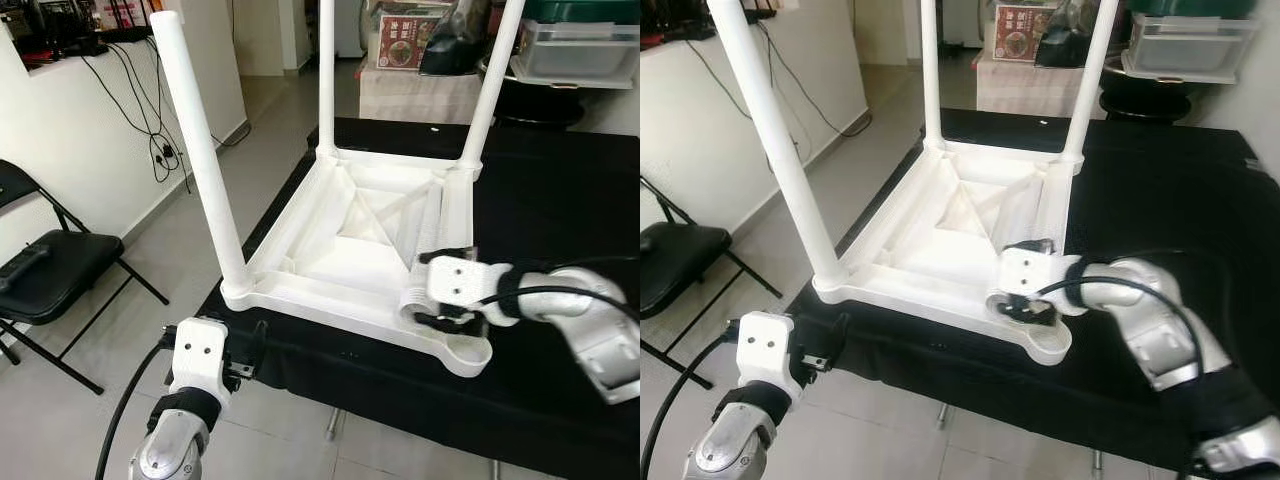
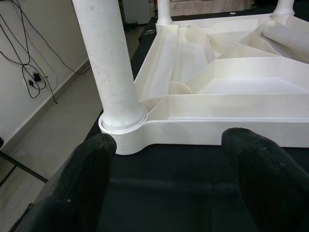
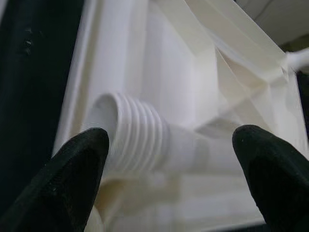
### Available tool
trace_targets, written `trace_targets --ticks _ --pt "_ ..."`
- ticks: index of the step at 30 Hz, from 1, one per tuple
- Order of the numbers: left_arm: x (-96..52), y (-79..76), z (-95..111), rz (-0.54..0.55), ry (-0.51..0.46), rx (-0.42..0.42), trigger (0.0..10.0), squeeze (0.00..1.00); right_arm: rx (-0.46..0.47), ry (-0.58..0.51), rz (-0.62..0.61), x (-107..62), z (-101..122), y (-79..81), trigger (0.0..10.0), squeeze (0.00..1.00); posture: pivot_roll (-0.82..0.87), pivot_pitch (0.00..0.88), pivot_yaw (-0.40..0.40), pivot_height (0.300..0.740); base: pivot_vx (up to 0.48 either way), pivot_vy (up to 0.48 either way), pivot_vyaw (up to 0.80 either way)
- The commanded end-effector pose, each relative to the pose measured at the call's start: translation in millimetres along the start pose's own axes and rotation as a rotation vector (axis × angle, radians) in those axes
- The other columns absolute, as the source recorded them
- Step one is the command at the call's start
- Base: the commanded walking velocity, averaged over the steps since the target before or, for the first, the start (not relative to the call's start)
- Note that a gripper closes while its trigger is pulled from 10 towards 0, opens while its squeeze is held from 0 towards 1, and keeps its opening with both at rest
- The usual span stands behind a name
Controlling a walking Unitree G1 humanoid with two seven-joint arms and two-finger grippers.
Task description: Building children table
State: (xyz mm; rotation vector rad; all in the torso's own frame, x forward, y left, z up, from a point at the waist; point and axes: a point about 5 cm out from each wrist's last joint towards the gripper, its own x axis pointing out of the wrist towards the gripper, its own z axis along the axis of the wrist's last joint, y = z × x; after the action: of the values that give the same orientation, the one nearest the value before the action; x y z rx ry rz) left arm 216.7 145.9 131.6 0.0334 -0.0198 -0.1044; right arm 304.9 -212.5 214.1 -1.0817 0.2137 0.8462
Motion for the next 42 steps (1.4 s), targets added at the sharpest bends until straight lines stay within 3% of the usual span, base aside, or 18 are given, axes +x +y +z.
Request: trace_targets --ticks 1,11,21,31,32,42 --pt "-1.2 3.0 0 0.002 0.008 0.015 10.0 0.00 -0.002 0.010 -0.007 -1.1 -2 -0.3 10.0 0.00 -0.07 0.052 0.017 0.740 0.000 0.000 0.00" --pt "-1.9 2.6 1 0.000 0.008 0.018 10.0 0.00 0.036 0.095 -0.105 15.7 -4 7.2 10.0 0.00 -0.07 0.051 0.014 0.740 0.000 0.000 0.00" --pt "-3.3 2.2 1 -0.001 0.009 0.019 10.0 0.00 0.055 0.262 -0.392 12.0 -17 -4.1 10.0 0.00 -0.07 0.051 0.009 0.740 0.000 0.000 0.00" --pt "-3.1 2.2 1 0.000 0.009 0.019 10.0 0.00 0.040 0.259 -0.423 17.1 -9 4.8 10.0 0.00 -0.07 0.053 0.008 0.740 0.000 0.000 0.00" --pt "-3.1 2.3 1 0.002 0.009 0.020 10.0 0.00 0.037 0.244 -0.415 21.7 -6 10.2 0.0 0.00 -0.07 0.054 0.008 0.740 0.000 0.000 0.00" --pt "-4.2 2.9 3 0.012 0.007 0.023 10.0 0.00 0.016 0.221 -0.465 28.6 1 7.5 0.0 0.00 -0.06 0.061 0.004 0.740 0.000 0.000 0.00"
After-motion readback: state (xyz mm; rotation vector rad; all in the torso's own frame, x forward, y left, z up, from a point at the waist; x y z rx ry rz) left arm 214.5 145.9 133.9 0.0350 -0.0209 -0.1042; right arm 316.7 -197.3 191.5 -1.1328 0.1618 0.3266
